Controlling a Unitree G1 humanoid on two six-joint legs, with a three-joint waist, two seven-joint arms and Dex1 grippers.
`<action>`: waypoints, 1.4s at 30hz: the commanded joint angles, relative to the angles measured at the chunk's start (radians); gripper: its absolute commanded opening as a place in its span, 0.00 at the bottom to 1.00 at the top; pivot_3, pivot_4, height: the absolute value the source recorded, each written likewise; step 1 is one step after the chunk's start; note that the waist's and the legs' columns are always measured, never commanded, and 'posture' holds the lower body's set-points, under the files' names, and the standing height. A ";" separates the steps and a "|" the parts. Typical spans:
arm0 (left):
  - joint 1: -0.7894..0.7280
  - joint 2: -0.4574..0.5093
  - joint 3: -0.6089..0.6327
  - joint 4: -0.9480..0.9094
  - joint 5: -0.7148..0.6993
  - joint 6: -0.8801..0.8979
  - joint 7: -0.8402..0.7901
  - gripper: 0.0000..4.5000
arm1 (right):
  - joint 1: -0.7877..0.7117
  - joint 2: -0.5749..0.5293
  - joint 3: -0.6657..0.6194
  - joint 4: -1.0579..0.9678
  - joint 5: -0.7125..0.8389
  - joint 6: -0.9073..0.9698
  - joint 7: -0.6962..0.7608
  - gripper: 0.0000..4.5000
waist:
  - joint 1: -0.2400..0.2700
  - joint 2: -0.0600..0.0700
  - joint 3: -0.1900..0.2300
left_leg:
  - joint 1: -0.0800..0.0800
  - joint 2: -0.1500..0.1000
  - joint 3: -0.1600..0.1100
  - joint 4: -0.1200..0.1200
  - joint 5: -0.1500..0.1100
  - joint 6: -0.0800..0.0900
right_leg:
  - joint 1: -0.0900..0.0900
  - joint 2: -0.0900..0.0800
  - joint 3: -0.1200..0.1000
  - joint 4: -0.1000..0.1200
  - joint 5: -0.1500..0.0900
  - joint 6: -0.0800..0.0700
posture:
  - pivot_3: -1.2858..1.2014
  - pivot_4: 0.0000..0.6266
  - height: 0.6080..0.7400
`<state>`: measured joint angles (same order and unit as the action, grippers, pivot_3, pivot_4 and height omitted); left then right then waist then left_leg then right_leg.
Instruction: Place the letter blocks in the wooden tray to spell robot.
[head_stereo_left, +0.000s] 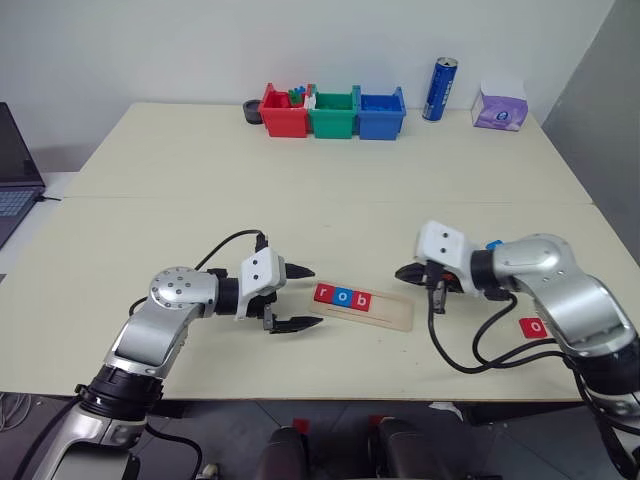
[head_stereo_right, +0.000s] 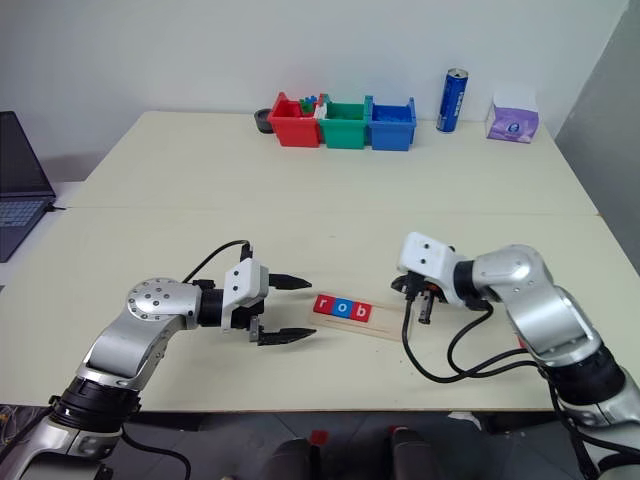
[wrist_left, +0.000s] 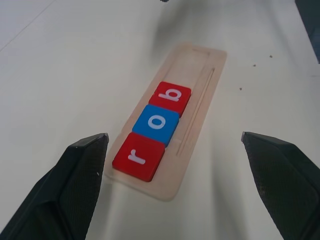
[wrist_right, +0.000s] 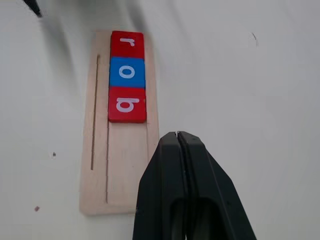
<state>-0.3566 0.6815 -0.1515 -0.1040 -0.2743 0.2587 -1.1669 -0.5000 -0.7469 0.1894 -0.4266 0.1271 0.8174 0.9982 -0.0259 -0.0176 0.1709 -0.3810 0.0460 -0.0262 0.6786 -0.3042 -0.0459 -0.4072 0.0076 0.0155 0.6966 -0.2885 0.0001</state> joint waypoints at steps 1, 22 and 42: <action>-0.011 -0.009 -0.002 -0.058 -0.028 0.009 -0.007 1.00 | 0.109 -0.005 -0.168 -0.102 0.026 0.079 -0.103 0.14 | 0.001 0.000 0.000 | 0.000 0.000 0.000 0.000 0.000 0.000 | 0.000 0.000 0.000 0.000 0.000 0.000 | 0.52 0.24 1.00; -0.125 -0.090 -0.120 -0.098 -0.039 0.029 -0.082 1.00 | 0.776 0.427 -0.569 -0.386 -0.074 0.057 -0.681 0.91 | -0.003 0.000 -0.001 | 0.002 0.000 0.001 0.000 0.000 0.000 | 0.001 0.001 0.002 0.001 -0.003 0.005 | 0.52 0.24 1.00; -0.124 -0.097 -0.129 -0.126 -0.026 0.055 -0.067 1.00 | 0.686 0.411 -0.635 -0.101 0.094 0.074 -0.669 0.83 | -0.005 0.001 -0.001 | 0.003 0.000 0.001 -0.001 0.000 0.000 | 0.002 0.002 0.003 0.001 -0.003 0.004 | 0.52 0.24 1.00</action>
<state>-0.4825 0.5753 -0.2894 -0.1933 -0.2948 0.3135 -1.2366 0.1839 -0.3327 -0.4346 -0.5387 0.2049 0.8562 0.3411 -0.0305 -0.0167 0.1697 -0.3783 0.0459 -0.0249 0.6781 -0.3040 -0.0461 -0.4055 0.0095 0.0182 0.6974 -0.2910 0.0044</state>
